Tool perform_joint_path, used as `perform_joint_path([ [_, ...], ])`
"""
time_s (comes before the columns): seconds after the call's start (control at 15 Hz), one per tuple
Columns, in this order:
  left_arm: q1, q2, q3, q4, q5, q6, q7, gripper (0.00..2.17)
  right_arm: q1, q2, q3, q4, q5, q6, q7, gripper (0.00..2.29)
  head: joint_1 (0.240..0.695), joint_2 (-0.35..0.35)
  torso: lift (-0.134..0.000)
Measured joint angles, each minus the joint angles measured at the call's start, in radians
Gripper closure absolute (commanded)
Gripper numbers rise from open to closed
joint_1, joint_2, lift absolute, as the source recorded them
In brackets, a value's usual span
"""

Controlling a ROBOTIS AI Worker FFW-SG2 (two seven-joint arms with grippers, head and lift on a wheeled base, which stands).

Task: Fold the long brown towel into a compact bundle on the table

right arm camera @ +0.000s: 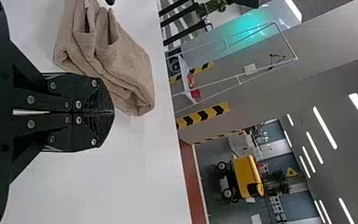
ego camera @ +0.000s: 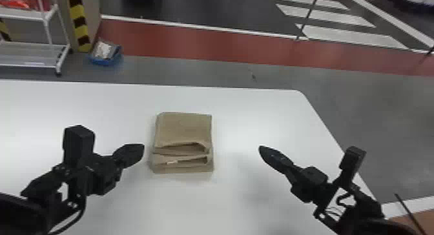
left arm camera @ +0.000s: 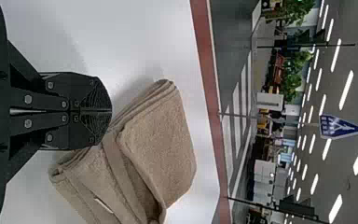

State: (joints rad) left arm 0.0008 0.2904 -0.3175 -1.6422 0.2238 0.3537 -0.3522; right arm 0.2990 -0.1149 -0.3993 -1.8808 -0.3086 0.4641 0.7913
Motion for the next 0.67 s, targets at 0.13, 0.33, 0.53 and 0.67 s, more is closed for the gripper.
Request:
perform_joint_path([
  [0.13,-0.001,0.004,-0.002,0.005,-0.006,0.002,-0.002,1.35,-0.009,0.000,0.012,0.023,0.001,-0.014,0.000,2.07,0.695,-0.236,-0.123],
  [0.33,0.015,0.007,-0.004,0.000,0.003,0.008,-0.008,1.35,-0.002,0.000,0.005,0.001,-0.015,-0.003,0.000,2.07,0.695,-0.236,-0.123],
  [0.53,0.037,0.001,-0.013,-0.016,0.007,0.022,-0.011,1.35,0.005,-0.001,-0.008,-0.010,-0.021,0.007,0.001,2.07,0.695,-0.261,-0.123],
  [0.67,0.047,0.000,-0.018,-0.043,0.013,0.048,-0.012,1.36,0.009,-0.003,-0.018,-0.012,-0.031,0.008,0.003,2.07,0.695,-0.273,-0.123],
])
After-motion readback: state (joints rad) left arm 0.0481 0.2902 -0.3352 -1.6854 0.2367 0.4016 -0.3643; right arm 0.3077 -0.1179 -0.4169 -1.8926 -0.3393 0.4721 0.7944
